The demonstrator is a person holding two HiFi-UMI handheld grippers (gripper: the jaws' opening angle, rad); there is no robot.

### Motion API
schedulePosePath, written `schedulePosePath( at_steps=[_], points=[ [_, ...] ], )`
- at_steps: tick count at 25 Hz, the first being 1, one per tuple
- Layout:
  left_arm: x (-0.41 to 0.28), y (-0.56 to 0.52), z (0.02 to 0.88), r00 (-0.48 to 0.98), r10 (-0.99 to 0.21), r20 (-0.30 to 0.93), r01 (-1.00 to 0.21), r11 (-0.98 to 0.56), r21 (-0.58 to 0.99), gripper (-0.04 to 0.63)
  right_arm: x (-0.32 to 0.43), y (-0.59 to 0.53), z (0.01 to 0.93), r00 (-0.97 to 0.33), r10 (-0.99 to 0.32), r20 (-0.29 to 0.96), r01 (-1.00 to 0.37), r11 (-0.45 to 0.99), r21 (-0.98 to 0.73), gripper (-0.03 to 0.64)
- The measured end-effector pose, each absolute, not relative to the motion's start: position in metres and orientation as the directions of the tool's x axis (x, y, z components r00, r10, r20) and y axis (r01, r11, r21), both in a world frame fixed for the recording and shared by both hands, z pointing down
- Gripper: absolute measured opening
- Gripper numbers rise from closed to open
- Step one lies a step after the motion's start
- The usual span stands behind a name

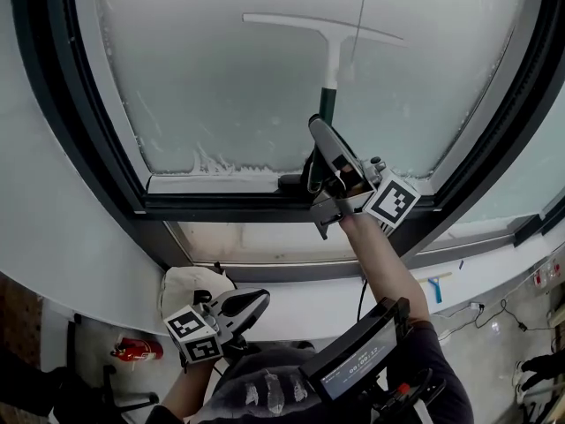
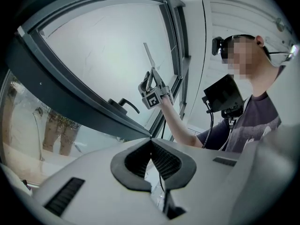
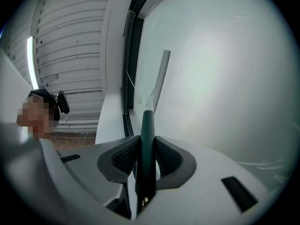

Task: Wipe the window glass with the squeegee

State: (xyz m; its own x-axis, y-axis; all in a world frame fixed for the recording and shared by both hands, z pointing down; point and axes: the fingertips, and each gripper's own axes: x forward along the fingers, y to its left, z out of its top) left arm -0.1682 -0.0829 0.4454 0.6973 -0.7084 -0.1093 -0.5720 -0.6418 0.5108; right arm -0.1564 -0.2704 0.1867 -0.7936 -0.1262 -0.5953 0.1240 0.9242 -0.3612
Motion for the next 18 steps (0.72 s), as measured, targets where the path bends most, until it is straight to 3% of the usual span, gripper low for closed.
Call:
schedulePosePath(
  at_steps=[18],
  points=[
    [-0.163,-0.076,0.458,0.690,-0.718,-0.087,-0.577,-0.619,0.533,0.005,-0.154,-0.257,0.265,-0.827,-0.156,-0.540,0.133,0.879,-0.458,0.097]
  ],
)
